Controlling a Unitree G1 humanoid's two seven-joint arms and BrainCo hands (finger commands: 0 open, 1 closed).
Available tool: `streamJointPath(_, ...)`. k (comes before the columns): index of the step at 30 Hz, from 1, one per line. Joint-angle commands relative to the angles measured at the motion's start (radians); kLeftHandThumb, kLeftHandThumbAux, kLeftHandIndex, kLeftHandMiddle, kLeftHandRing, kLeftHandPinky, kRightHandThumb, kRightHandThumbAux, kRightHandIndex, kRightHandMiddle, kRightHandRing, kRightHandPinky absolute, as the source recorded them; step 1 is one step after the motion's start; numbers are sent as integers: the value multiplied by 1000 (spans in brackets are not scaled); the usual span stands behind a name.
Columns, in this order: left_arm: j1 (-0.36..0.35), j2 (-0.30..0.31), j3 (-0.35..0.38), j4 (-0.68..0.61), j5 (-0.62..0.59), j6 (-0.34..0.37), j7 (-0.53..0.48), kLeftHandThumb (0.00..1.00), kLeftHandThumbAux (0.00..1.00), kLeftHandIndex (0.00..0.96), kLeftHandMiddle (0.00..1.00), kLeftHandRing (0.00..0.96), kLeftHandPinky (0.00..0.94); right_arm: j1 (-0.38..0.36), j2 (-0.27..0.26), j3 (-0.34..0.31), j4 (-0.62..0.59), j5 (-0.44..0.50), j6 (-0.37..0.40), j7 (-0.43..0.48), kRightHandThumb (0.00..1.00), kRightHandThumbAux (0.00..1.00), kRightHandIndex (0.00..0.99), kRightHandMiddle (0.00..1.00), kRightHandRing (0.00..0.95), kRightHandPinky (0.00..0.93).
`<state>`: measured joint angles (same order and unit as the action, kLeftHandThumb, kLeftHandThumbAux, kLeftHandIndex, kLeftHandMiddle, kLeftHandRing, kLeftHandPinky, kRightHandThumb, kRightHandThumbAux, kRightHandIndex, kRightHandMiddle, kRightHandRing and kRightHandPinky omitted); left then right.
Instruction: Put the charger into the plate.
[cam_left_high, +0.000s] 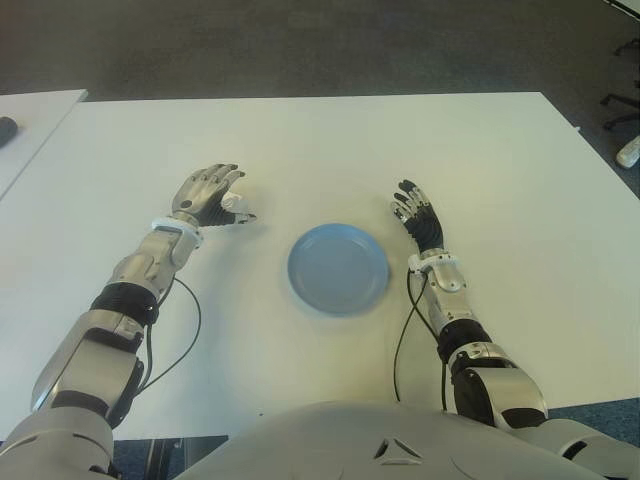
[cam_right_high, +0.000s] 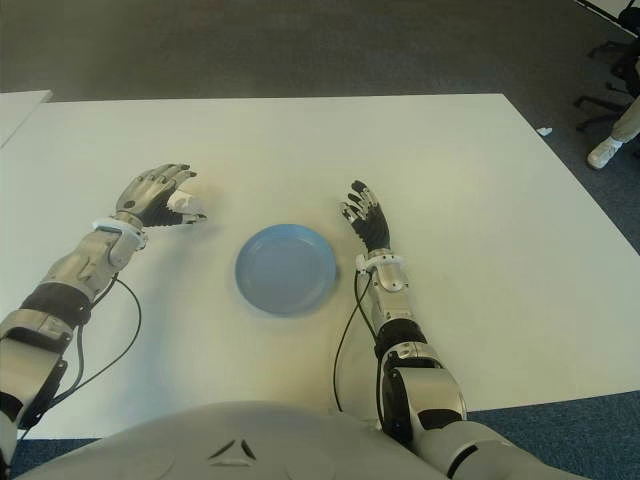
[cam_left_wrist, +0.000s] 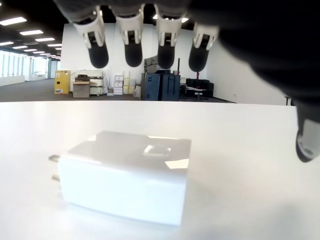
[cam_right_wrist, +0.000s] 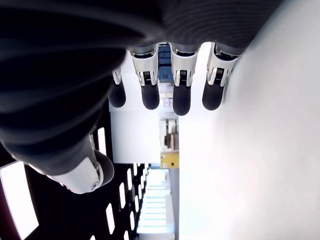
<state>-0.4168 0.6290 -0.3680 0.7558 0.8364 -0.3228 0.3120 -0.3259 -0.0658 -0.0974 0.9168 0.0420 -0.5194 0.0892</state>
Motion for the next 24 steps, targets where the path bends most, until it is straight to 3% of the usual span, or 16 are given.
streamJointPath(1, -16, 11, -30, 29, 13, -24, 18, 292, 473, 110, 76, 66, 85, 108, -9, -11, 119, -2, 86, -5, 247, 677, 106, 107, 110, 153)
streamJointPath(7, -24, 17, -46, 55, 15, -49, 39, 297, 476, 110, 81, 72, 93, 96, -21, -15, 137, 3, 97, 5, 220, 672, 105, 107, 114, 160)
streamJointPath(24, -18, 14, -65, 105, 10, -71, 79, 312, 473, 110, 84, 79, 95, 79, -58, -25, 178, 3, 80, 42, 182, 686, 66, 58, 51, 67)
